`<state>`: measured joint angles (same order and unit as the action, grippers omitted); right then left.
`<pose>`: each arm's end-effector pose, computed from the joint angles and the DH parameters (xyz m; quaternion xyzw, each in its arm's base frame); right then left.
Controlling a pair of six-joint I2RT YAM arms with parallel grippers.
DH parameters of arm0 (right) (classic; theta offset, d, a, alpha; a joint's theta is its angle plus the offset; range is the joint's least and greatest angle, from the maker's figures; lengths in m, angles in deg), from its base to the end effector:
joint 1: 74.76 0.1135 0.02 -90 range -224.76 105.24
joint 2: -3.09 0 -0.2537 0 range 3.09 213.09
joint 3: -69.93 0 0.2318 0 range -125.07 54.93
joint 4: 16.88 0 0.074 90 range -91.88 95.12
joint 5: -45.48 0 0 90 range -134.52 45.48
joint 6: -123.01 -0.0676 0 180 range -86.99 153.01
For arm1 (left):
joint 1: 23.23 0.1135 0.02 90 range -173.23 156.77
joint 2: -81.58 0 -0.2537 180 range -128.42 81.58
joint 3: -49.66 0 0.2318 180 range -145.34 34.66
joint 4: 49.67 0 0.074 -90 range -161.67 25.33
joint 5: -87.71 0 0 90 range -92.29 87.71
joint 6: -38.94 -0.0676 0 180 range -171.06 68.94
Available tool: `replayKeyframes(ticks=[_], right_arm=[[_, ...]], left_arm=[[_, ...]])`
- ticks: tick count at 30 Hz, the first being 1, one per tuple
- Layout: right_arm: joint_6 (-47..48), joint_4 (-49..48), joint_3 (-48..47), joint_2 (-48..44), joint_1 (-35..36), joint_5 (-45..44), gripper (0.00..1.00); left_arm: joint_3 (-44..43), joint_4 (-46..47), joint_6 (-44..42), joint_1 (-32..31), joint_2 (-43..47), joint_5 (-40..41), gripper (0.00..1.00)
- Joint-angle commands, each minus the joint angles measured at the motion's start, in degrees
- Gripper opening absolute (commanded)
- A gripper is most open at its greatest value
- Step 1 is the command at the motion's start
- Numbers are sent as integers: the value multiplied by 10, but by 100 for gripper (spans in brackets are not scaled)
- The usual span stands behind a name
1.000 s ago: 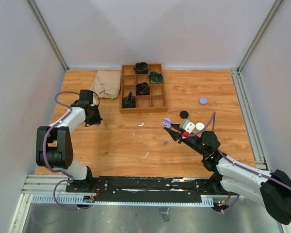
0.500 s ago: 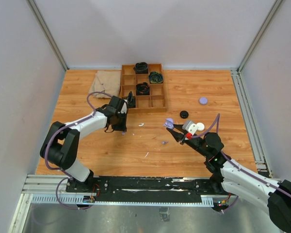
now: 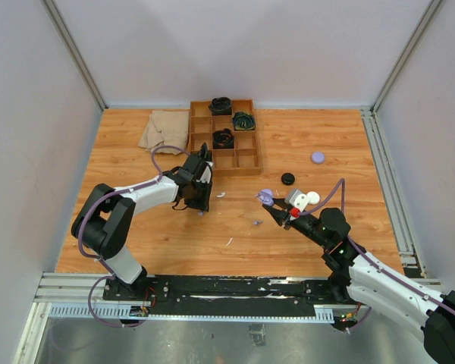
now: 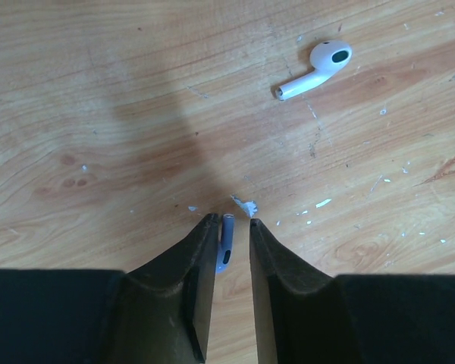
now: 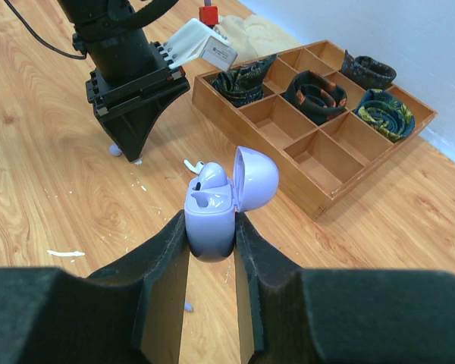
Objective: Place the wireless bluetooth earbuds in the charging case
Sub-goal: Move the earbud to the center of the board.
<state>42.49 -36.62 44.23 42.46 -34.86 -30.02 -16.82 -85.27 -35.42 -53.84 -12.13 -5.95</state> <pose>0.1332 0.1334 0.2344 -0.3623 0.5635 0.2749 0.6896 0.2621 -0.1601 0.1348 0.1340 0.9623 -0.1207 0.2037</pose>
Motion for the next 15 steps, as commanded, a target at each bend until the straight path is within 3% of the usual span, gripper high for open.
replayKeyframes(ticks=[1,15], right_arm=[[-1,13,-25,-6,8,-11,11],[5,29,-26,-18,9,-15,11]], left_arm=[[-12,0,-7,-8,-21,-1,32],[-9,-20,-14,-30,-3,-32,34]])
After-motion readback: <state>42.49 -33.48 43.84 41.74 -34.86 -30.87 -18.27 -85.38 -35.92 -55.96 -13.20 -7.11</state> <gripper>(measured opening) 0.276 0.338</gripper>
